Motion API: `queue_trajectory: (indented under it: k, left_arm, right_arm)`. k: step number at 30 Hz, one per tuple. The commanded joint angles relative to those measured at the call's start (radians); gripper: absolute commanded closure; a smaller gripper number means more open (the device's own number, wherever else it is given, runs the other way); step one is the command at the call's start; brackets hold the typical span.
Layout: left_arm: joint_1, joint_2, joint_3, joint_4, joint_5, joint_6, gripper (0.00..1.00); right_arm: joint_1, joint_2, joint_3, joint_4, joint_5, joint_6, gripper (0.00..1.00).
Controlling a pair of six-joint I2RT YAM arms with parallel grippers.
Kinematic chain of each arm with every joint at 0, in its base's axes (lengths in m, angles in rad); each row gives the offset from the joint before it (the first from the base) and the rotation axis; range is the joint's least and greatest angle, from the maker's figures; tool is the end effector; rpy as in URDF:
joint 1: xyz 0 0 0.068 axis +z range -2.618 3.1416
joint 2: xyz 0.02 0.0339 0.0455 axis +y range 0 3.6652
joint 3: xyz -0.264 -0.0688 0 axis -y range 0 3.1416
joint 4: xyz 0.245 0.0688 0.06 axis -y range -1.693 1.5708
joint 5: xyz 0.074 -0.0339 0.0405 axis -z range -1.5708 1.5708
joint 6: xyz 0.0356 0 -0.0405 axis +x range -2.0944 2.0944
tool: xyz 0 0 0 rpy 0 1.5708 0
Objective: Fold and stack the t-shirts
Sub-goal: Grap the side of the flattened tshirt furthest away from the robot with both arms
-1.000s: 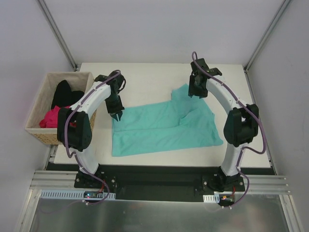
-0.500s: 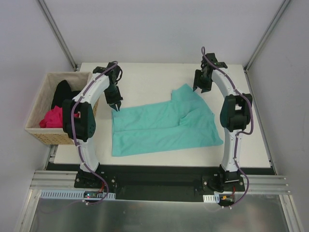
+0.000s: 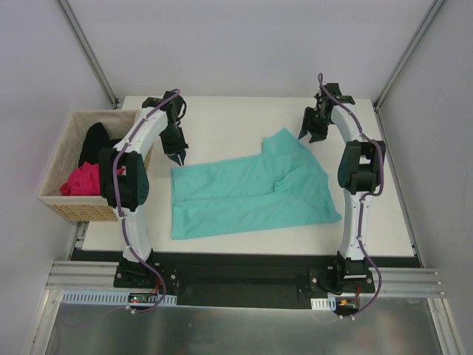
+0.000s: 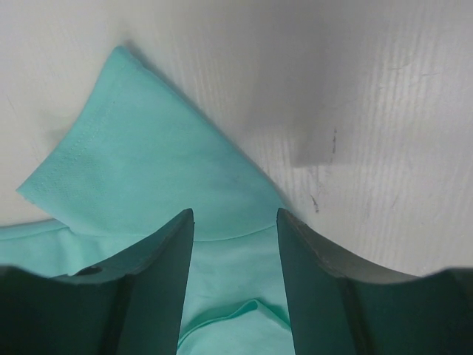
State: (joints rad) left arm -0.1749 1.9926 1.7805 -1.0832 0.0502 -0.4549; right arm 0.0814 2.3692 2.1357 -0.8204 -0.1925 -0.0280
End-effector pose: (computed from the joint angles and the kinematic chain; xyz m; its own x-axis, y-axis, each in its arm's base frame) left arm 0.4035 -0.0731 0.2560 -0.9335 -0.2807 -0.2231 -0.2482 0.9549 -0.1629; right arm 0.5129 0.0487 0.2047 -0.8613 -0.0978 -0.4986 -0.1982 0.9682 0.1524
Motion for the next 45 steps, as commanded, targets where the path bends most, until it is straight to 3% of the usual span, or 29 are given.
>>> queue_trajectory:
  k: [1,18,45]
  left_arm:
    - [0.006,0.009,0.037,-0.043,0.016,0.027,0.91]
    - [0.009,0.017,0.033,-0.064,0.014,0.03,0.91]
    - [0.031,-0.057,-0.05,-0.076,-0.012,0.042,0.91]
  right_arm:
    - [-0.038,0.004,0.076,-0.014,-0.048,-0.016,0.48]
    - [-0.048,0.081,0.151,0.033,-0.234,0.002,0.51]
    - [-0.019,0.137,0.142,0.101,-0.297,0.025,0.54]
